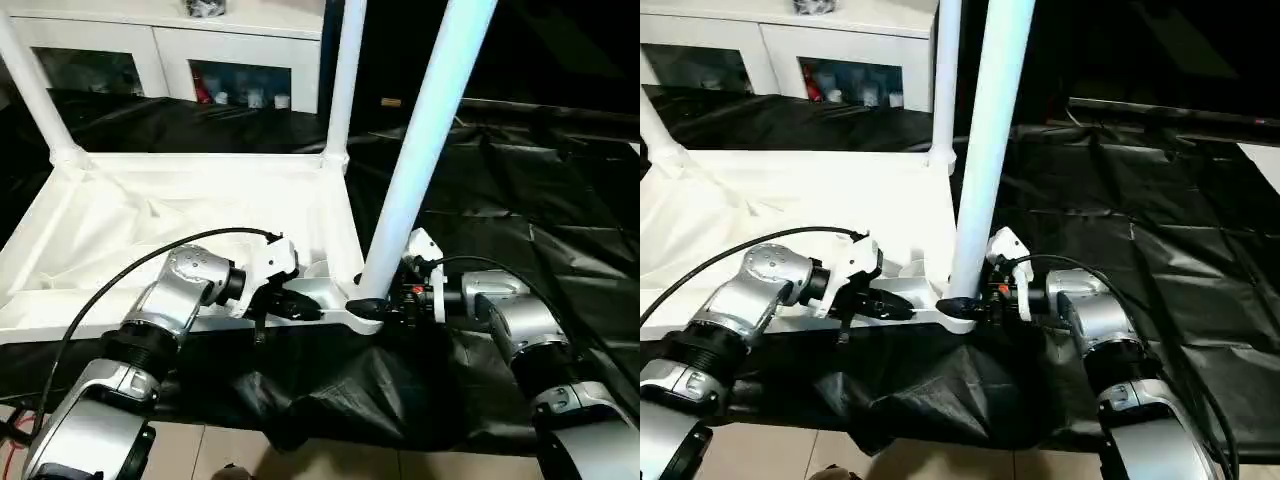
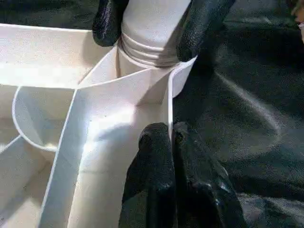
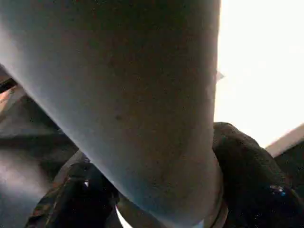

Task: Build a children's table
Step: Rotate leg to tighten

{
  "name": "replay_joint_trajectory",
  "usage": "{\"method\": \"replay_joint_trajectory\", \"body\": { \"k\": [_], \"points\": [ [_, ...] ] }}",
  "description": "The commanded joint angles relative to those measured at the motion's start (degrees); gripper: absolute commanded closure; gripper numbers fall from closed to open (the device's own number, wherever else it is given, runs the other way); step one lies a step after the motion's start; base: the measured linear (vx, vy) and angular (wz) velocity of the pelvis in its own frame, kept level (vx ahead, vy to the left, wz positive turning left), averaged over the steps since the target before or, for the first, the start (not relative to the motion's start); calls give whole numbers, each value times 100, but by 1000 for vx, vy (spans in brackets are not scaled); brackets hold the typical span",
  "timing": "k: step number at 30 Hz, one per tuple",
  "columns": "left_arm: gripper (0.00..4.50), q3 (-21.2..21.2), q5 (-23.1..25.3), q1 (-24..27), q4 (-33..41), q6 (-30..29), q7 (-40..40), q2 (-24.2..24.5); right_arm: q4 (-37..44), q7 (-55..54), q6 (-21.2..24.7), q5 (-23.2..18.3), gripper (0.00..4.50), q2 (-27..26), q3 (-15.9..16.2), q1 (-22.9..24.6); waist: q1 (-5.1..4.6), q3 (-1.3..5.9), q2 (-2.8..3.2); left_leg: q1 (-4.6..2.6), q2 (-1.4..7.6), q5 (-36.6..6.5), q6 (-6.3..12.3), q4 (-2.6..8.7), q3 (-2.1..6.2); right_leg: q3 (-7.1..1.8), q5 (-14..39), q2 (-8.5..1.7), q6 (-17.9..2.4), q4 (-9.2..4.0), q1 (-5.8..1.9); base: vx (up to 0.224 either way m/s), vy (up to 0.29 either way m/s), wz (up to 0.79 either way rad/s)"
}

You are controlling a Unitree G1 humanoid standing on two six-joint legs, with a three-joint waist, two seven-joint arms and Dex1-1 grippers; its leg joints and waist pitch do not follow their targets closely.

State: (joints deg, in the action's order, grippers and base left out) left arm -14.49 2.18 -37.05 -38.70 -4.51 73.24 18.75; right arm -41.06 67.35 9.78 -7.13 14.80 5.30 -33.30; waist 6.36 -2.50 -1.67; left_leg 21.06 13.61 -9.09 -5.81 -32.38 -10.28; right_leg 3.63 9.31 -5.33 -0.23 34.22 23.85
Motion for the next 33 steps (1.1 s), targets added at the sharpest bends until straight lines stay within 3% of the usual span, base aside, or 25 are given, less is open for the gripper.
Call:
{"method": "replay_joint_trajectory", "body": {
  "k": [1,5,12,15,16,20,24,29,33],
  "points": [
    [450,-43,7,-91,19,10,-454,-358,-160,-573,-25,99,181,-307,108,-30,-32,349,-10,-79,-37,-1421,39,353,-87,-175,1294,-212,-1210,-348,-283,0,0,0],
    [450,28,149,-228,-187,-50,-1196,-656,-827,-2118,0,278,185,-682,-171,-279,-126,324,-1,-94,-55,-1817,-138,396,-37,-162,2175,-223,-920,-442,-256,0,0,0],
    [450,196,205,-432,-378,-356,-2411,-1299,-1606,-4400,210,265,185,-1369,-644,-694,-251,317,22,-106,-88,-2060,-165,394,-23,-149,2533,-207,-777,-522,-212,0,0,0],
    [450,94,274,-397,-357,-262,-2269,-1295,-1533,-4043,-220,423,185,-1463,-424,-691,-261,326,4,-79,-91,-2056,-65,385,-31,-149,2365,-199,-764,-526,-222,0,0,0],
    [450,83,267,-373,-335,-223,-2151,-1244,-1501,-3801,-245,356,129,-1442,-432,-690,-263,330,3,-69,-87,-1996,-12,386,-34,-150,2263,-198,-800,-512,-228,0,0,0],
    [450,45,276,-331,-315,-148,-1934,-1085,-1416,-3331,-170,133,106,-1368,-523,-705,-260,340,-2,-55,-80,-1871,37,385,-37,-156,1982,-191,-903,-475,-252,0,0,0],
    [450,-4,202,-223,-156,-95,-1467,-871,-1172,-2573,-384,293,67,-1104,-160,-577,-245,356,-2,-35,-63,-1648,114,371,-44,-159,1537,-202,-1058,-421,-288,0,0,0],
    [450,-100,94,-114,35,61,-761,-578,-773,-1382,-469,243,67,-716,84,-386,-241,379,-5,-19,-62,-1310,233,343,-56,-156,851,-177,-1292,-329,-336,0,0,0],
    [450,-180,46,-103,94,193,-172,-323,-413,-336,-332,91,67,-332,230,-264,-150,375,13,-48,-33,-1278,348,322,-86,-151,659,-165,-1424,-297,-332,0,0,0]
  ]
}}
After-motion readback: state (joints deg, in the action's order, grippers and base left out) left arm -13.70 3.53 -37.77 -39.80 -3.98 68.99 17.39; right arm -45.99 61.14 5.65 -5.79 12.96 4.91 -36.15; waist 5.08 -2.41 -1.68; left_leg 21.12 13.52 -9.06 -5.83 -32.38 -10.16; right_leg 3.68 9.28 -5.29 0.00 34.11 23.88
